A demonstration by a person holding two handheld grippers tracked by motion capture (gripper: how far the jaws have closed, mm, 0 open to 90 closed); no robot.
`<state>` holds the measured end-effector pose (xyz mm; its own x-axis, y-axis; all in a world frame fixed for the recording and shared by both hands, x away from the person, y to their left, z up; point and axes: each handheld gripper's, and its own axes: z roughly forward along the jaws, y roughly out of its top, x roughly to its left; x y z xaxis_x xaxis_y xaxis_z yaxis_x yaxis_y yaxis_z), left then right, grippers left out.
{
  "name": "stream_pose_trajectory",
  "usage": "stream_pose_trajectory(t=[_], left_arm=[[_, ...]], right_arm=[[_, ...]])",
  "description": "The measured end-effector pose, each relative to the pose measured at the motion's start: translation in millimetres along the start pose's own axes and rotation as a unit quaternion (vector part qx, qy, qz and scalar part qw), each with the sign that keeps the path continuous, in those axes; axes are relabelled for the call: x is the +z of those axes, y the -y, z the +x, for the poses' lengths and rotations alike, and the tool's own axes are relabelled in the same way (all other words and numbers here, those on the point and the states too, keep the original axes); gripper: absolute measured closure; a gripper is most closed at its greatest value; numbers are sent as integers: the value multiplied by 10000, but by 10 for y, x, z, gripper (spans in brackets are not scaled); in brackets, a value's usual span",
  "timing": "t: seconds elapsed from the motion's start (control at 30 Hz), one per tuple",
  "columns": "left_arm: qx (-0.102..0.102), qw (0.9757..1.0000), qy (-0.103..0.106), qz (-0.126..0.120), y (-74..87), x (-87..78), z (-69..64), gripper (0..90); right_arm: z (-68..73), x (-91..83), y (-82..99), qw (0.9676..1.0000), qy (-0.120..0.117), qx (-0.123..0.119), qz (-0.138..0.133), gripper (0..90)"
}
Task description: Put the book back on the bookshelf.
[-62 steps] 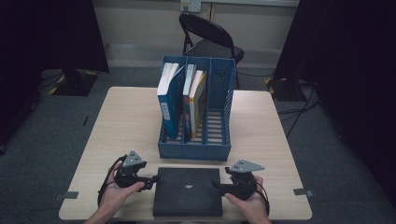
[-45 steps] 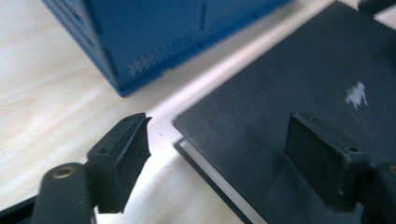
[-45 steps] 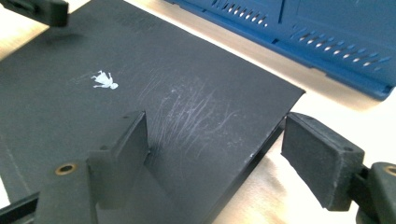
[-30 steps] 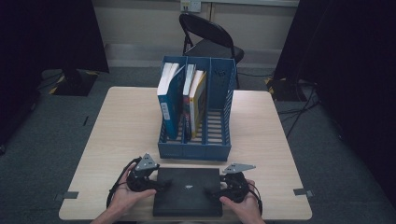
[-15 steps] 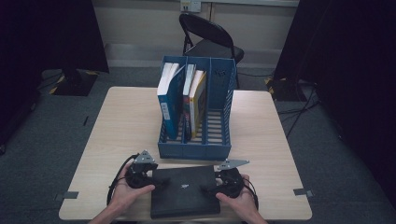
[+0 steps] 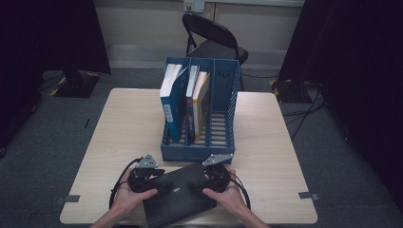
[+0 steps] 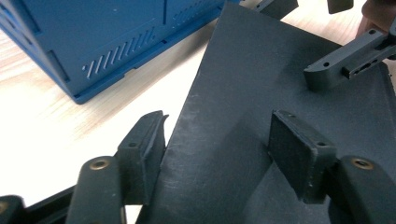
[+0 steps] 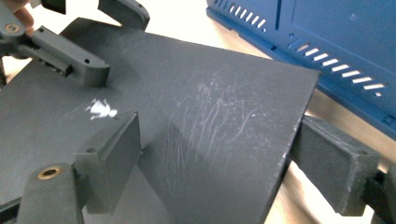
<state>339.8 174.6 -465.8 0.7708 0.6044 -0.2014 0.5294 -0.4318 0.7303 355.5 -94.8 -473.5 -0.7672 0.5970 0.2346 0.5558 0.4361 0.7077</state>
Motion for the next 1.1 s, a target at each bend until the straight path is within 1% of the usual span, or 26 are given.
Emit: stream_pose_trajectory(t=[0.03, 0.17, 0.2, 0.27, 0.3, 0.33, 0.4, 0.47, 0.5, 0.53, 0.57, 0.6, 0.63, 0.67, 0.7, 0.73, 0.77, 0.8, 0.83, 0.87, 0.97, 1.0, 1.03, 1.07, 1.1], left_arm=[[-12, 10000, 31, -12, 4, -6, 13, 392], [-26, 10000, 24, -38, 11, -6, 10, 403], [-48, 10000, 15, -44, 13, -4, 11, 402], [-73, 10000, 24, -25, 13, -6, 17, 401], [-97, 9999, 28, -23, 12, -4, 20, 399], [-112, 9999, 25, -12, 10, -4, 19, 398], [-116, 9999, 21, -19, 8, -1, 15, 396], [-120, 9999, 28, -9, 5, 1, 19, 394], [-120, 9999, 28, -9, 5, 1, 19, 393], [-204, 9998, 9, -12, 2, 7, 15, 389], [-304, 9995, -15, -4, 1, 9, 17, 388], [-353, 9994, -26, -6, 1, 10, 10, 389], [-300, 9995, -104, -33, 2, 8, -9, 393], [-270, 9995, -136, -50, 3, 8, -18, 395], [-190, 9997, -124, -52, 1, 11, -16, 396], [-190, 9997, -124, -52, 1, 11, -16, 396], [-165, 9998, -72, -57, -1, 18, -8, 397], [-181, 9998, -44, -64, 1, 22, -2, 397], [-181, 9998, -44, -64, 1, 22, -2, 397], [-155, 9998, -34, -86, 1, 28, -1, 398], [-179, 9998, -55, -71, -1, 26, -4, 400], [-219, 9997, -80, -48, -6, 23, -10, 400], [-219, 9997, -80, -48, -6, 23, -10, 400], [-267, 9995, -151, 20, -9, 5, -20, 401], [-267, 9995, -151, 20, -9, 5, -20, 401]], right_arm=[[21, -5, 15, 9999, 80, -7, -68, 156], [35, -65, 73, 9999, 122, -39, -100, 168], [71, -149, 122, 9994, 234, -211, -167, 192], [84, -182, 142, 9993, 245, -241, -170, 193], [115, -279, 220, 9991, 286, -266, -178, 194], [124, -309, 251, 9990, 305, -275, -170, 195], [146, -395, 347, 9990, 338, -234, -167, 208], [175, -477, 421, 9985, 476, -212, -196, 247], [175, -477, 421, 9985, 476, -212, -196, 247], [214, -533, 485, 9981, 555, -142, -205, 241], [238, -554, 517, 9982, 536, -163, -211, 244], [263, -571, 545, 9981, 553, -195, -181, 250], [281, -585, 565, 9980, 555, -186, -222, 248], [305, -606, 588, 9982, 540, -203, -179, 251], [321, -613, 608, 9981, 557, -224, -160, 255], [321, -613, 608, 9981, 557, -224, -160, 255], [343, -608, 656, 9982, 555, -231, -73, 264], [349, -592, 670, 9978, 601, -275, 12, 265], [349, -592, 670, 9978, 601, -275, 12, 265], [339, -580, 669, 9981, 550, -286, 28, 251], [320, -575, 668, 9984, 482, -297, 21, 260], [327, -581, 665, 9986, 418, -325, 25, 333], [327, -581, 665, 9986, 418, -325, 25, 333], [344, -583, 664, 9982, 430, -426, -19, 389], [344, -583, 664, 9982, 430, -426, -19, 389]])
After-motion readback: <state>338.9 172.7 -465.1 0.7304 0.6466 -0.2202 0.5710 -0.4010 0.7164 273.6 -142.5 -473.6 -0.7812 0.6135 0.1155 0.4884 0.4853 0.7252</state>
